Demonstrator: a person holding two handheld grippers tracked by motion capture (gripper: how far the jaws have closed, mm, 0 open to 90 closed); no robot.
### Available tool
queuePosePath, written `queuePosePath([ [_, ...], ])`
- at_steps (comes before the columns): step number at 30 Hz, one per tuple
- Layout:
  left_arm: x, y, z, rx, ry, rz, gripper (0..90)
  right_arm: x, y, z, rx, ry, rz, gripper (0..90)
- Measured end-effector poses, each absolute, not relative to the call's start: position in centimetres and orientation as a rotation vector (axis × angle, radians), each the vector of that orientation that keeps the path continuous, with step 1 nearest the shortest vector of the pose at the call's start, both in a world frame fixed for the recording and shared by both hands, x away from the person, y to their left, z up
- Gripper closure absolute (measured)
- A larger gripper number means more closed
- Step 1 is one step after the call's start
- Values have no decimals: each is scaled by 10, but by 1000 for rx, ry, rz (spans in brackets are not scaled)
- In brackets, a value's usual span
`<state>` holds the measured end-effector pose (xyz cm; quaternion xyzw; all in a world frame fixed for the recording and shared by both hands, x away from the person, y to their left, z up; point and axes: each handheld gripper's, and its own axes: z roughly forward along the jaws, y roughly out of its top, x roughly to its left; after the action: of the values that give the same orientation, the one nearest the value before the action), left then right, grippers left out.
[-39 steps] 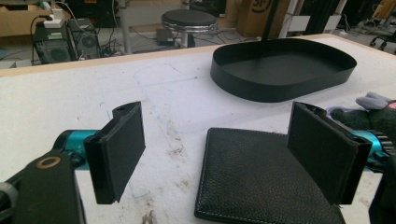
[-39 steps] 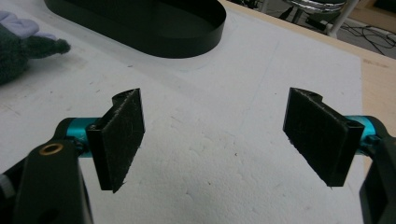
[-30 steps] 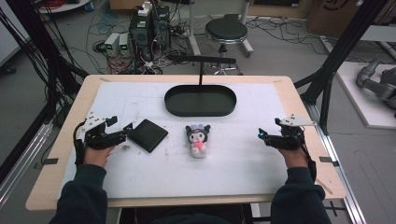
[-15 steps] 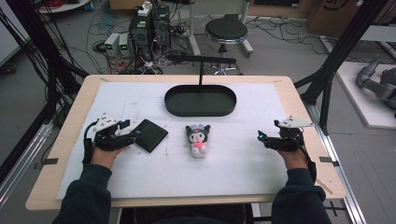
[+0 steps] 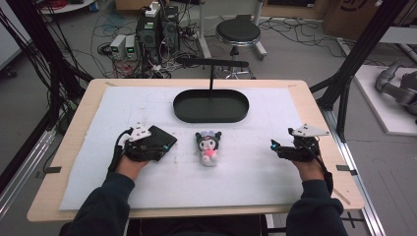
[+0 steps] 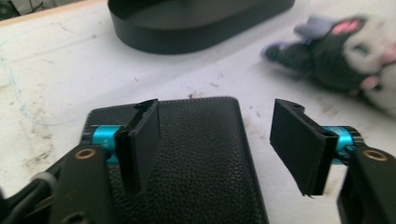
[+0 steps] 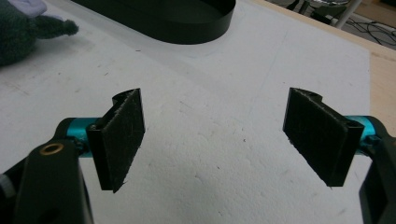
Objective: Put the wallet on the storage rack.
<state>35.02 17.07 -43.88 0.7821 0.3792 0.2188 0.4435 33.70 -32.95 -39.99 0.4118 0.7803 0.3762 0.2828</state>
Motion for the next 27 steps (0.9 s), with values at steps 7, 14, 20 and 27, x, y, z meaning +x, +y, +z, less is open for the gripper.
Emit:
queuePosePath([
  [7,355,160,-447,2037,979,589,263,337,-332,-402,1115,2092,1005,212],
  [14,350,149,-449,2132,949,731,366,337,-330,-402,1113,2096,1003,212],
  [20,347,152,-443,2126,873,676,725,337,-331,-401,1110,2090,1010,212],
  [27,345,167,-426,1986,890,641,798,337,-331,-401,1113,2089,1014,212],
])
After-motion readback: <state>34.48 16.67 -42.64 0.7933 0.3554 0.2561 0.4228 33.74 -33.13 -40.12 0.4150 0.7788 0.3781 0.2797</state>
